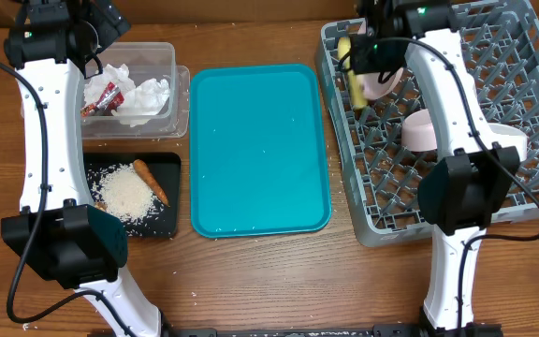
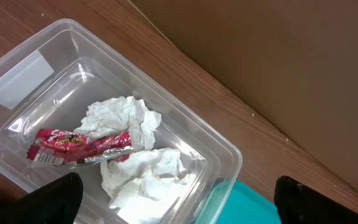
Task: Sort waste into correct bins and load items into the dishwasher
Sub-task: 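Carry the spoon to the rack and insert it upright beside the plate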
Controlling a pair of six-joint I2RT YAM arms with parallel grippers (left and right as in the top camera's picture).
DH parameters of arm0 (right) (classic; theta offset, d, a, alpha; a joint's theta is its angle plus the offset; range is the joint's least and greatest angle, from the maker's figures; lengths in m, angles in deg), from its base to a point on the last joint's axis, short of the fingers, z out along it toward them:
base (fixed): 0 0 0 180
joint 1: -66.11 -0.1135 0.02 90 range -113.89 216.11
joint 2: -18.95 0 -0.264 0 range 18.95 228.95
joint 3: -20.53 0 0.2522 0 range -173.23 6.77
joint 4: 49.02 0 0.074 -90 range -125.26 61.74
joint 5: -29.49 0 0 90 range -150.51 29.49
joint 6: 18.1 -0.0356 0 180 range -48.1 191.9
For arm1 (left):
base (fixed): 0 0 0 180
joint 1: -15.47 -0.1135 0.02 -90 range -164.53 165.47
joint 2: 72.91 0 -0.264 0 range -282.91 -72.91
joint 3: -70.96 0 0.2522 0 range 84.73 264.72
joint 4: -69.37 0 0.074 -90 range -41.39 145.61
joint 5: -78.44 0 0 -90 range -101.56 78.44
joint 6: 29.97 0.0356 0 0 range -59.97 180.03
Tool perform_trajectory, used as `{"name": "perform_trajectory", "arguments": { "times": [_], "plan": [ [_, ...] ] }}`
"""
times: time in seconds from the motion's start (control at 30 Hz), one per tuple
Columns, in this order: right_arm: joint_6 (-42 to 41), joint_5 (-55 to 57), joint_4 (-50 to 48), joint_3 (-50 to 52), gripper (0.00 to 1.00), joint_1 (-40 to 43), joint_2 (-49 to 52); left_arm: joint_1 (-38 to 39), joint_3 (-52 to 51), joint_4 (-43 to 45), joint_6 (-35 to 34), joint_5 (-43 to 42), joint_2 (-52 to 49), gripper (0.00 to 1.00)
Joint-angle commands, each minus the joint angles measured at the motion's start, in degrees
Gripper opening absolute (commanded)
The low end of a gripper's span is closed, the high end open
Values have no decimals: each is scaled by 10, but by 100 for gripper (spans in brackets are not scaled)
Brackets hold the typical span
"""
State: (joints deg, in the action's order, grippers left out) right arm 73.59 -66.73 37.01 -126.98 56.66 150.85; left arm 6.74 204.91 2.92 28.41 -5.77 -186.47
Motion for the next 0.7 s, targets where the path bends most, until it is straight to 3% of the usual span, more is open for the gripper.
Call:
{"name": "perform_trajectory", "arguments": {
  "times": [0.0, 0.33, 0.37, 0.4, 0.43, 0.67],
  "plan": [
    [-2, -5, 0, 4, 51, -1, 0, 1, 7, 0, -8, 0, 10, 100],
    [-50, 0, 86, -28, 67, 2, -54, 1, 7, 0, -8, 0, 10, 100],
    [-52, 2, 102, -28, 73, 2, -72, 1, 7, 0, -8, 0, 10, 100],
    [-52, 2, 119, -28, 93, 3, -90, 1, 7, 0, -8, -1, 10, 100],
    [-52, 2, 136, -28, 100, 5, -107, 1, 7, 0, -8, -1, 10, 100],
    [-110, 70, 246, -28, 100, 8, -203, 1, 7, 0, -8, 0, 10, 100]
  ]
}}
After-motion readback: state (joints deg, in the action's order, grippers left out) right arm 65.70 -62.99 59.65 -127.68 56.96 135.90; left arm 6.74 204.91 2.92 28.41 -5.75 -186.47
